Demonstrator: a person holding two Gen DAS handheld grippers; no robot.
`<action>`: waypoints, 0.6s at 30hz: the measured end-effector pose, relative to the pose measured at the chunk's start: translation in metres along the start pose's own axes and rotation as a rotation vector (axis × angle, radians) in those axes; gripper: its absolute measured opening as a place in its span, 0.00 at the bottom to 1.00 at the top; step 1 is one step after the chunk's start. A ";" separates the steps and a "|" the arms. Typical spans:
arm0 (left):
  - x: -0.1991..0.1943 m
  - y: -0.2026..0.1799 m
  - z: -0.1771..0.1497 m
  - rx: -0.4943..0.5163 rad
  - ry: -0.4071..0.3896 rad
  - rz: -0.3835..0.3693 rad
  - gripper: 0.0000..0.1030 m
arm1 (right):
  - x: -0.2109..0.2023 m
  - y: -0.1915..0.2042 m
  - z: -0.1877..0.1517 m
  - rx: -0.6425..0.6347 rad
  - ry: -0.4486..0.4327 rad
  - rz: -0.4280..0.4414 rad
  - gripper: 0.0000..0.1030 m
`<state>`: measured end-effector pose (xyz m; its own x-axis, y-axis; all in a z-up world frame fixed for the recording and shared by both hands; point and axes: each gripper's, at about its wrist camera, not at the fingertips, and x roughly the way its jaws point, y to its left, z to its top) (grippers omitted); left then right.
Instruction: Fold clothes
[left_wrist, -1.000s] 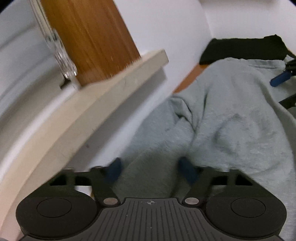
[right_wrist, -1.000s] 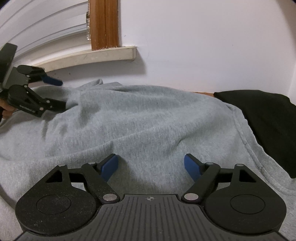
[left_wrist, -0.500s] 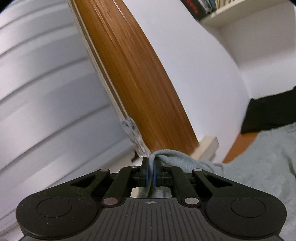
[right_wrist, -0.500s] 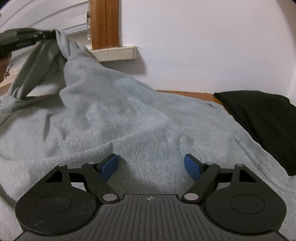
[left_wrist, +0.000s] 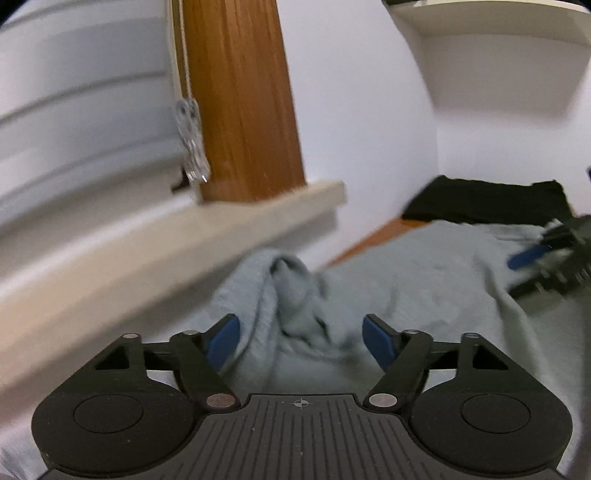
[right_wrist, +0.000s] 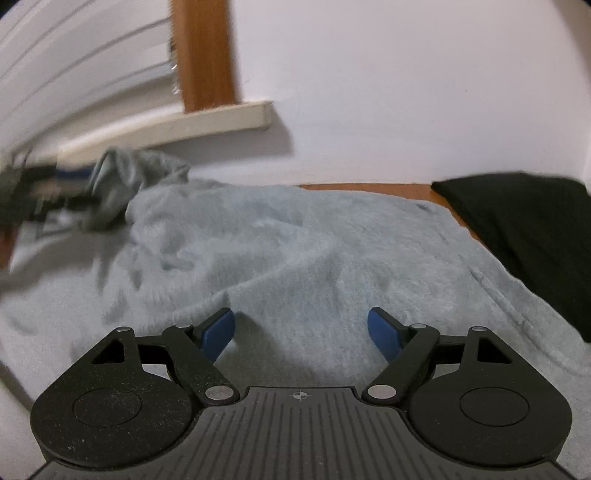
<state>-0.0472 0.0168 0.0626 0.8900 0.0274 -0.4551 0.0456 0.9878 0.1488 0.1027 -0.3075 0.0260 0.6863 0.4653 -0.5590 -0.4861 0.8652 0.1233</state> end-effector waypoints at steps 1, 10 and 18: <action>-0.005 0.001 -0.003 -0.006 0.007 -0.006 0.76 | -0.001 -0.003 0.002 0.024 -0.004 -0.004 0.76; -0.047 0.026 -0.020 -0.055 0.019 0.013 0.88 | 0.004 0.040 0.030 -0.070 -0.079 -0.001 0.75; -0.099 0.073 -0.041 -0.167 -0.031 0.065 1.00 | 0.042 0.122 0.059 -0.229 -0.047 0.059 0.75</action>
<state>-0.1504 0.0920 0.0828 0.9022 0.0895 -0.4219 -0.0858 0.9959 0.0279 0.1045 -0.1716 0.0655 0.6748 0.5270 -0.5166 -0.6327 0.7735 -0.0375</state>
